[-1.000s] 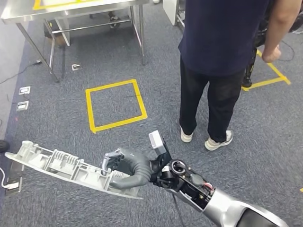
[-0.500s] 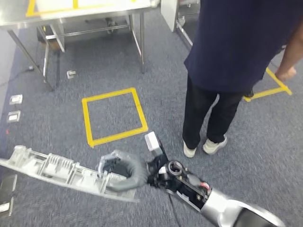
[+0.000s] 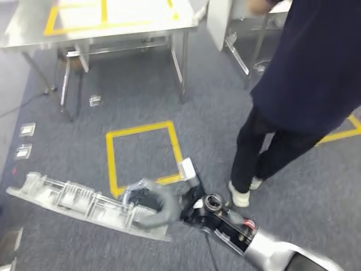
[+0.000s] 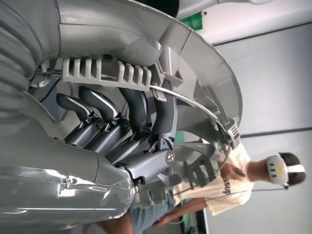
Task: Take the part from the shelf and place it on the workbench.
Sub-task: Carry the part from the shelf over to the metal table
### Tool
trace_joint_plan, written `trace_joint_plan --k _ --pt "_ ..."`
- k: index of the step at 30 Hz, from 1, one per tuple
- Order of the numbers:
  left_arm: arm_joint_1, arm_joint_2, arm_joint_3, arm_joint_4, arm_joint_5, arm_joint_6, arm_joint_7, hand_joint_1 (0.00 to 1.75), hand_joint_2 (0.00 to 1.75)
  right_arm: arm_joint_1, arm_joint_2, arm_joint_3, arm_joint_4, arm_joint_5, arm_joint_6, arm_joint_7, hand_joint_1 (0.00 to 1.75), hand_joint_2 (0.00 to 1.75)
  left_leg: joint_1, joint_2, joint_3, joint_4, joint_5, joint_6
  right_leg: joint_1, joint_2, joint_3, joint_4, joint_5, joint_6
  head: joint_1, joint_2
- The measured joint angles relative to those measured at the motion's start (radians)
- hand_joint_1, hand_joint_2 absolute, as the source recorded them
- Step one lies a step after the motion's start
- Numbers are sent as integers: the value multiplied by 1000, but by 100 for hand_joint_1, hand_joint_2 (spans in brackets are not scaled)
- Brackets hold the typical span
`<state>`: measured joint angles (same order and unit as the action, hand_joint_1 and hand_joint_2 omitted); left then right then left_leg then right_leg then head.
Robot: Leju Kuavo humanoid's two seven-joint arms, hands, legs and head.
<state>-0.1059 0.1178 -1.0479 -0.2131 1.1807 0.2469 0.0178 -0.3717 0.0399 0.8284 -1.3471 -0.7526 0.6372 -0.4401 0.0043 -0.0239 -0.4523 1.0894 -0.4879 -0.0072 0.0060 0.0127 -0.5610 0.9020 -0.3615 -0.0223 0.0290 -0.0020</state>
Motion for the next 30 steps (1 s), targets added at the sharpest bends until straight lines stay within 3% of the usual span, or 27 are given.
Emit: trace_joint_plan --k 1,3,4,5,6,7,8,9,10,11,13,14,16,18,19,20,21,22,24,25,26,28,30 --pt "0 -1 0 0 0 0 0 0 175 0 0 0 0 0 0 0 175 175 3 6 -53 69 -8 -4 -2 0 21 -9 -13 -1 -3 0" --pt "1 0 0 0 0 1 0 0 175 0 0 1 0 0 0 0 175 175 10 10 -145 137 -94 -18 -7 0 59 -15 -44 2 -8 0" --pt "3 0 0 0 1 1 0 0 175 0 0 1 0 0 0 0 175 175 16 12 -177 133 -145 -26 -10 1 82 -16 -62 5 -10 0" --pt "5 0 0 0 2 2 1 0 175 1 0 1 1 0 0 0 175 175 22 14 -198 108 -177 -34 -13 2 108 -17 -82 10 -11 0" --pt "7 0 0 0 2 2 1 0 175 1 0 1 1 1 0 -1 175 175 28 16 -209 65 -171 -42 -17 3 134 -17 -103 16 -14 0" --pt "9 0 0 0 3 3 2 0 175 2 0 1 2 1 0 -1 175 175 36 20 -214 8 -116 -51 -21 3 155 -18 -124 23 -18 0" --pt "11 -2 0 0 4 3 2 0 175 1 -1 2 3 1 1 -1 175 175 44 28 -219 -57 -33 -59 -23 3 179 -14 -147 30 -25 0" --pt "11 -4 0 0 4 3 2 0 175 1 -1 2 4 1 1 -2 175 175 46 41 -218 -104 45 -61 -23 3 195 -15 -171 37 -31 0" --pt "10 -6 0 0 5 3 3 0 175 0 0 3 4 2 2 -2 175 175 46 50 -215 -135 99 -59 -22 3 214 -20 -192 45 -32 0" --pt "7 -8 0 0 6 4 3 0 175 -1 0 3 4 2 2 -3 175 175 44 54 -211 -150 120 -52 -23 3 234 -16 -202 54 -33 0" --pt "2 -6 0 0 8 5 3 0 175 -2 0 2 2 4 3 -4 175 175 37 46 -190 -149 126 -28 -31 -1 253 -3 -206 65 -20 0" --pt "0 -4 0 0 8 5 3 0 175 -2 0 2 1 4 3 -5 175 175 34 43 -181 -149 129 -14 -34 -4 244 28 -213 67 -15 0" --pt "0 -1 0 0 10 6 4 0 175 -2 1 3 0 4 5 -8 175 175 24 42 -164 -148 129 11 -34 -10 183 130 -273 64 -1 0" --pt "0 2 0 1 12 8 4 0 175 -1 1 4 1 5 7 -10 175 175 12 39 -151 -149 116 25 -26 -10 94 256 -349 56 11 0" --pt "0 3 0 1 12 9 4 0 175 0 1 4 1 6 7 -10 175 175 6 37 -142 -149 108 30 -20 -10 60 289 -374 50 15 0" --pt "1 3 0 1 13 9 5 0 175 2 1 4 2 9 7 -10 175 175 1 35 -130 -150 99 33 -12 -10 39 290 -380 41 18 0" --pt "1 2 0 1 14 9 6 0 175 3 1 4 2 12 8 -10 175 175 -3 32 -116 -150 90 35 -2 -10 30 261 -357 29 20 0" --pt "2 1 0 1 15 9 7 0 175 2 1 4 3 14 8 -10 175 175 -5 31 -103 -151 79 36 12 -11 27 208 -301 13 21 0" --pt "3 -6 0 1 17 9 10 0 175 1 1 4 3 15 11 -11 175 175 -8 28 -85 -152 65 36 41 -12 20 88 -151 -20 21 0" --pt "3 -10 0 1 18 10 11 0 175 1 1 4 3 15 12 -11 175 175 -9 26 -82 -155 60 34 50 -10 17 50 -98 -32 21 0" --pt "2 -13 0 1 18 10 11 0 175 0 1 4 3 15 13 -11 175 175 -11 24 -79 -153 58 32 53 -8 15 28 -72 -39 21 0" --pt "1 -12 0 1 18 11 12 0 175 0 2 4 3 15 13 -11 175 175 -14 23 -74 -147 54 26 47 -5 36 9 -66 -43 23 0" --pt "0 -9 0 1 18 12 12 0 175 -2 4 3 2 14 12 -11 175 175 -15 21 -94 -96 27 17 36 -5 66 -8 -63 -43 21 0"
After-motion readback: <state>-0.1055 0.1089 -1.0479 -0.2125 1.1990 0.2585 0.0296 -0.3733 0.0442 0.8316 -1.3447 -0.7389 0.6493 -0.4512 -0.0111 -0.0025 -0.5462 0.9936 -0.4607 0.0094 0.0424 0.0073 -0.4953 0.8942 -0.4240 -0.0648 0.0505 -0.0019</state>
